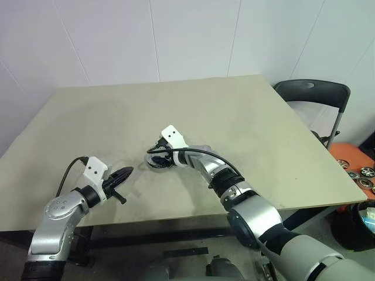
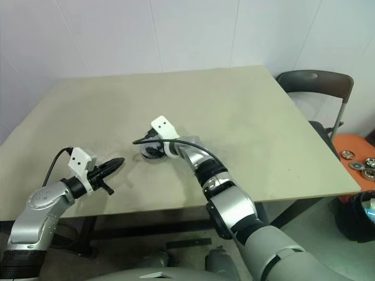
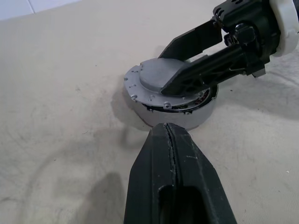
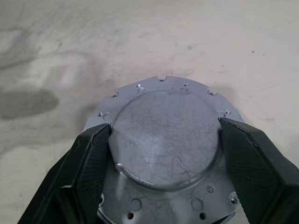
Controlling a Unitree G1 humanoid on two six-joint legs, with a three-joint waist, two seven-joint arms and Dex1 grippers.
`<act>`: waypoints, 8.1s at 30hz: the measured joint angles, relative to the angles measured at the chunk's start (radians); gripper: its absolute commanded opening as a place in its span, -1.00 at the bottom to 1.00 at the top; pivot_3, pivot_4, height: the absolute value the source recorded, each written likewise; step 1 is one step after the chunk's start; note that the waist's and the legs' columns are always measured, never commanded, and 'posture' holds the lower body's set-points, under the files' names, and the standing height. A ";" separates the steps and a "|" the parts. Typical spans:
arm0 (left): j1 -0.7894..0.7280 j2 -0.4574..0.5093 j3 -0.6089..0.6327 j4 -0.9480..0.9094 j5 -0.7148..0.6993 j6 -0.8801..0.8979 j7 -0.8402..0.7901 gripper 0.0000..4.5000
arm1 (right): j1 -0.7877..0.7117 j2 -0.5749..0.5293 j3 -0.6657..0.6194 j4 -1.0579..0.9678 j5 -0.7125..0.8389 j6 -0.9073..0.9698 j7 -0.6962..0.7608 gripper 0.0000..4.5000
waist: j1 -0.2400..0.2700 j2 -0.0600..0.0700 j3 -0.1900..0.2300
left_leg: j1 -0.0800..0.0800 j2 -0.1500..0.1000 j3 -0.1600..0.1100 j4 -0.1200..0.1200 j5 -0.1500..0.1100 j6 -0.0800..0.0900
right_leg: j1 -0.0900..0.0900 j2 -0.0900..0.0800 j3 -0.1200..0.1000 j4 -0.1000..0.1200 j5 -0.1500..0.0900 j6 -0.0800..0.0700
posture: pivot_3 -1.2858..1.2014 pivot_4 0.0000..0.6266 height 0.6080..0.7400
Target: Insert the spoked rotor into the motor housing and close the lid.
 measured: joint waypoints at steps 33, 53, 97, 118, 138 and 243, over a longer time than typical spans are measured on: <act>0.117 0.045 0.115 -0.149 -0.095 0.076 -0.033 -1.00 | 0.026 -0.031 0.050 -0.073 -0.057 0.011 0.096 0.45 | -0.002 0.001 0.001 | 0.000 0.000 0.000 0.000 0.000 0.000 | 0.000 0.000 0.000 0.000 -0.001 -0.001 | 0.03 -1.00 1.00; 0.036 0.023 0.104 0.018 -0.044 -0.051 -0.045 -1.00 | 0.010 -0.031 0.048 -0.061 -0.074 0.053 0.090 0.45 | 0.003 0.000 0.000 | 0.004 0.000 0.000 0.000 0.000 0.000 | 0.004 0.000 0.000 0.000 -0.001 -0.001 | 0.03 -1.00 1.00; -0.534 -0.170 -0.157 0.849 0.170 -0.344 -0.211 -1.00 | 0.023 -0.010 0.048 -0.073 -0.094 0.075 0.062 0.45 | -0.001 -0.005 -0.013 | 0.008 -0.001 -0.001 0.002 0.000 0.000 | 0.006 0.000 0.000 0.002 0.001 0.001 | 0.03 -1.00 1.00; -0.464 -0.137 -0.176 0.638 0.190 -0.147 -0.195 -1.00 | 0.039 -0.022 -0.004 -0.179 -0.026 0.259 0.178 0.98 | -0.003 -0.006 -0.019 | 0.008 -0.003 0.001 0.002 -0.003 0.003 | 0.007 -0.002 0.000 0.000 -0.001 0.003 | 0.03 -1.00 1.00; -0.416 -0.129 -0.194 0.550 0.189 -0.116 -0.189 -1.00 | 0.016 -0.046 -0.124 -0.143 0.098 0.323 0.258 0.98 | -0.024 -0.006 -0.020 | 0.008 -0.001 0.000 0.004 -0.003 0.003 | 0.007 -0.001 0.000 0.002 -0.001 0.003 | 0.03 -1.00 1.00; -0.360 -0.188 0.077 0.256 -0.232 0.205 -0.087 -1.00 | -0.167 0.035 -0.776 0.291 0.609 0.513 -0.450 -0.46 | -0.081 -0.004 -0.016 | 0.006 0.001 -0.001 0.004 -0.003 0.003 | 0.008 0.003 0.002 0.002 0.000 0.002 | 0.03 -1.00 1.00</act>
